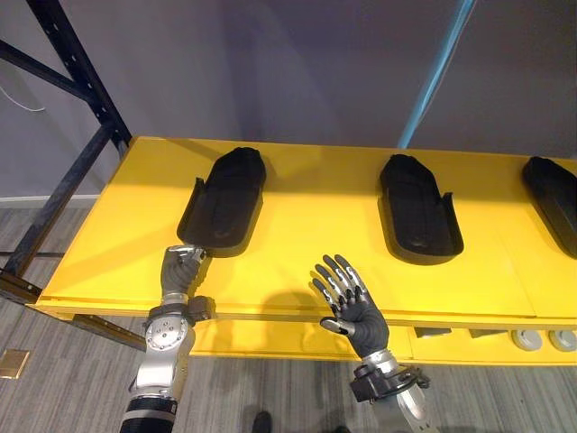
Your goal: Walk over and take plastic housings, then place them on the shelf
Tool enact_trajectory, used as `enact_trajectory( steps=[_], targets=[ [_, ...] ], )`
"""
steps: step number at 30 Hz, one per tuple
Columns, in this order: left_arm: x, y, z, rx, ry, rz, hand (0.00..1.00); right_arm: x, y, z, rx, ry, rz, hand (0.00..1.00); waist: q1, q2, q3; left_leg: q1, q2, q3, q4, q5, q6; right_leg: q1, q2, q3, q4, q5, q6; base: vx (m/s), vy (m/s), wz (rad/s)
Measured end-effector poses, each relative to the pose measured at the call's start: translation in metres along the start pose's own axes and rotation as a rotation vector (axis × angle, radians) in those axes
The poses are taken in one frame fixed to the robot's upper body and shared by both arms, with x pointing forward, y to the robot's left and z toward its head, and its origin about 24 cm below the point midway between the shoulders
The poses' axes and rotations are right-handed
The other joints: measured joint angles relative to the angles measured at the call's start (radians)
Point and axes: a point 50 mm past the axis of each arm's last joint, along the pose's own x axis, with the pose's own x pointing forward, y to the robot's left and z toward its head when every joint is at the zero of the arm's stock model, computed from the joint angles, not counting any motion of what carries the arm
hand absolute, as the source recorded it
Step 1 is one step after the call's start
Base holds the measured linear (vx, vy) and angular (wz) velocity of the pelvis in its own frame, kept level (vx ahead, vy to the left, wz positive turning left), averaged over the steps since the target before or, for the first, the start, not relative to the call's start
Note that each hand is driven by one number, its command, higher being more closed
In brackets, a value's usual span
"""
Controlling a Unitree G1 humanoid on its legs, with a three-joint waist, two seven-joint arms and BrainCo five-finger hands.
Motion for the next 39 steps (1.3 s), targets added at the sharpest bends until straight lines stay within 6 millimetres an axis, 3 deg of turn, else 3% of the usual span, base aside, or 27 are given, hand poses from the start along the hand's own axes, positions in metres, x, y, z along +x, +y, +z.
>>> enact_trajectory(
  steps=[8,10,11,12,16,20,23,26,27,28,31,32,33,34,35,36,37,38,39],
  targets=[
    [0.001,0.001,-0.001,-0.005,0.006,0.008,1.00,-0.001,0.000,-0.001,0.002,0.004,-0.005,0.00,-0.007,0.000,0.000,0.003,0.003,0.002,0.000,0.001,-0.001,0.002,0.004,0.003,0.000,0.003,-0.004,-0.01,-0.030,-0.01],
    [-0.008,-0.002,0.000,-0.039,-0.001,0.017,1.00,-0.001,0.000,-0.001,0.002,0.002,-0.004,0.00,-0.009,0.000,0.000,0.006,0.003,0.001,0.000,0.001,-0.001,0.005,0.003,0.004,0.000,0.003,-0.004,-0.01,-0.035,0.00],
    [-0.027,-0.007,0.002,-0.083,-0.015,0.009,0.00,-0.001,0.000,0.000,0.001,0.001,-0.004,0.00,-0.009,0.000,0.000,0.012,0.001,0.001,0.000,0.001,-0.001,0.013,0.003,0.004,-0.002,0.003,-0.004,0.00,0.000,0.00],
    [-0.037,-0.010,0.004,-0.105,-0.023,0.005,0.00,0.000,0.000,0.000,0.001,-0.001,-0.003,0.00,-0.008,0.000,0.000,0.015,0.000,0.001,0.000,0.001,-0.002,0.017,0.002,0.004,-0.004,0.003,-0.004,0.00,0.000,0.00],
    [-0.109,-0.024,0.012,-0.240,0.002,-0.062,0.00,0.003,0.002,0.002,-0.023,-0.012,0.012,0.00,0.009,0.001,0.000,0.041,-0.001,0.000,-0.004,-0.006,-0.009,0.049,0.003,0.000,-0.014,0.001,-0.002,0.00,-0.018,0.03],
    [-0.139,-0.020,0.020,-0.287,0.013,-0.022,0.00,0.005,0.004,0.003,-0.067,-0.011,0.027,0.00,0.051,0.000,-0.006,0.077,0.010,0.039,0.005,-0.036,-0.006,0.072,0.012,0.033,-0.019,-0.004,0.006,-0.02,-0.014,-0.28],
    [-0.142,-0.016,0.023,-0.288,-0.015,0.033,0.00,0.012,0.006,0.007,-0.128,-0.025,0.056,0.00,0.073,0.000,-0.005,0.026,0.013,0.080,0.212,-0.139,-0.005,0.072,0.025,0.122,-0.020,0.019,-0.006,-0.03,0.004,-0.75],
    [-0.141,-0.017,0.035,-0.254,-0.095,0.082,0.00,0.019,0.004,0.016,-0.221,-0.051,0.083,0.00,0.105,0.009,-0.004,-0.005,0.006,-0.196,0.510,-0.304,-0.062,0.066,0.082,0.284,0.005,0.033,-0.010,-0.06,0.039,-1.74],
    [-0.140,-0.019,0.042,-0.262,-0.142,0.082,0.00,0.017,0.002,0.025,-0.262,-0.074,0.077,0.00,0.102,0.027,-0.006,0.001,0.003,-0.302,0.600,-0.373,-0.097,0.042,0.119,0.356,0.040,0.029,-0.006,-0.05,0.185,-2.02],
    [-0.135,-0.025,0.049,-0.283,-0.190,0.069,0.00,0.009,-0.003,0.038,-0.308,-0.115,0.039,0.00,0.100,0.036,-0.008,0.002,-0.004,-0.355,0.653,-0.424,-0.109,0.006,0.146,0.417,0.094,0.018,0.006,-0.05,0.222,-1.79],
    [-0.125,-0.036,0.059,-0.317,-0.259,0.038,0.00,-0.011,-0.014,0.065,-0.410,-0.189,-0.080,0.00,0.048,0.028,-0.004,0.004,-0.035,-0.397,0.682,-0.507,-0.063,-0.084,0.156,0.504,0.192,0.009,0.031,-0.13,0.337,-1.14],
    [-0.122,-0.041,0.064,-0.322,-0.286,0.019,0.00,-0.018,-0.018,0.074,-0.455,-0.213,-0.135,0.00,0.043,0.010,0.007,0.030,-0.058,-0.360,0.678,-0.537,-0.022,-0.109,0.158,0.580,0.223,0.016,0.053,-0.16,0.376,-1.49],
    [-0.120,-0.043,0.065,-0.319,-0.296,0.011,0.00,-0.022,-0.019,0.077,-0.479,-0.222,-0.163,0.00,0.046,-0.005,0.016,0.044,-0.075,-0.313,0.691,-0.541,-0.013,-0.108,0.157,0.636,0.218,0.034,0.073,-0.19,0.401,-1.82],
    [-0.121,-0.047,0.066,-0.320,-0.295,-0.005,0.00,-0.031,-0.017,0.084,-0.511,-0.241,-0.197,0.00,0.042,-0.011,0.017,0.044,-0.089,-0.241,0.715,-0.548,0.021,-0.102,0.157,0.703,0.172,0.078,0.095,-0.25,0.423,-2.11],
    [-0.123,-0.048,0.066,-0.309,-0.295,-0.004,0.00,-0.035,-0.014,0.090,-0.524,-0.270,-0.219,0.00,0.046,-0.020,0.013,0.037,-0.088,-0.148,0.717,-0.544,0.063,-0.102,0.152,0.744,0.080,0.176,0.099,-0.27,0.422,-2.06],
    [-0.123,-0.047,0.065,-0.307,-0.291,0.000,0.00,-0.035,-0.013,0.092,-0.526,-0.281,-0.221,0.00,0.052,-0.013,0.016,0.027,-0.068,-0.094,0.704,-0.533,0.085,-0.085,0.142,0.721,0.009,0.247,0.083,-0.37,0.434,-2.41],
    [-0.121,-0.047,0.064,-0.303,-0.290,-0.002,0.00,-0.034,-0.014,0.095,-0.521,-0.303,-0.245,0.00,0.060,-0.034,0.018,0.030,-0.054,0.008,0.664,-0.500,0.102,-0.087,0.116,0.553,-0.022,0.289,0.039,-0.31,0.307,-2.33],
    [-0.120,-0.049,0.061,-0.302,-0.276,-0.007,0.00,-0.035,-0.017,0.096,-0.536,-0.305,-0.268,0.00,0.056,-0.038,0.018,0.038,-0.031,0.089,0.612,-0.462,0.110,-0.100,0.095,0.398,0.021,0.229,0.003,-0.38,0.312,-2.21],
    [-0.120,-0.049,0.060,-0.300,-0.276,-0.009,0.00,-0.036,-0.019,0.097,-0.556,-0.303,-0.279,0.00,0.054,-0.036,0.019,0.044,-0.016,0.128,0.585,-0.441,0.110,-0.109,0.089,0.341,0.056,0.205,0.002,-0.29,0.205,-1.97]
  ],
)
